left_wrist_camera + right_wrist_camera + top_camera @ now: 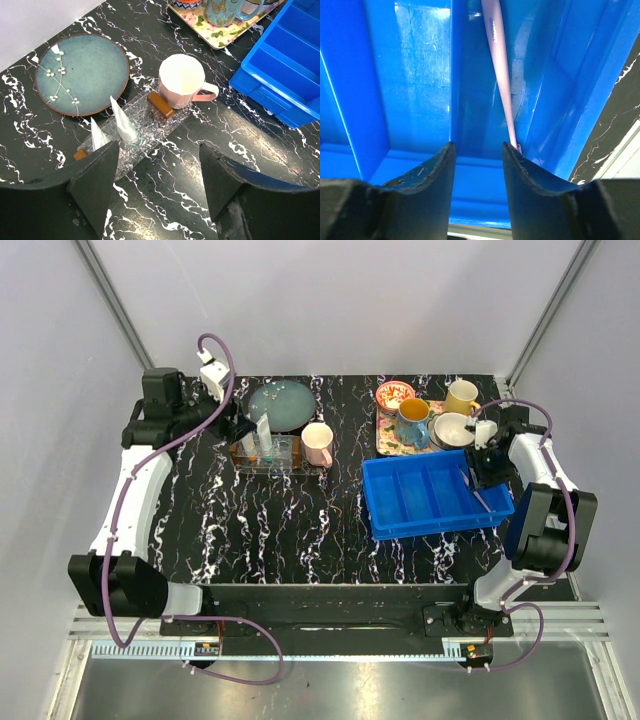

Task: Prepare toiletry sets of a toothbrush and toothpaste on the tray

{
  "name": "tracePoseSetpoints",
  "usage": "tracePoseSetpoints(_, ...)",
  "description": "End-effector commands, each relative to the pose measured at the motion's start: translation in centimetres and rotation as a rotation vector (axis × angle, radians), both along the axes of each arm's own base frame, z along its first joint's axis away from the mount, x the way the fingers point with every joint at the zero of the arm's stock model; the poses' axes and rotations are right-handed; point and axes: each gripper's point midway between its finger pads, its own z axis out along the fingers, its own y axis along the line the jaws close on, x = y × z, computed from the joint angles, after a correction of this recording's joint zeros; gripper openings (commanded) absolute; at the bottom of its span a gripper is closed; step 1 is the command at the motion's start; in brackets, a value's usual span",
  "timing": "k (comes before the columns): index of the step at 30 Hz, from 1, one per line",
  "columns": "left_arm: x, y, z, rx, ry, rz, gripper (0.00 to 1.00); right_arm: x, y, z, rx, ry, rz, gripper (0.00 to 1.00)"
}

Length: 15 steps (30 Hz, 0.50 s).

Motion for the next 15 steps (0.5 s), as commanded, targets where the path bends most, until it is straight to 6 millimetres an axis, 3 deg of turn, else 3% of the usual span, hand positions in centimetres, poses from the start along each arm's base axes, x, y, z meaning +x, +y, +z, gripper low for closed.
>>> tracePoseSetpoints(1,1.7,-0.1,1.6,0.012,-0.052,-0.004,0.7,0.1,0.1,1.6,0.0,-0.035,0.057,0.5)
tracePoseSetpoints(9,4.4,0.3,4.6,0.014,-0.046,0.03,0.7,-0.3,-0.1,1.5,-0.015,-0.031,0.07,0.49)
tracePoseSetpoints(15,5.5,0.5,3.9,0.021,0.0,0.046,0.71,0.1,-0.8,0.4,-0.042,-0.006,0.066,0.47)
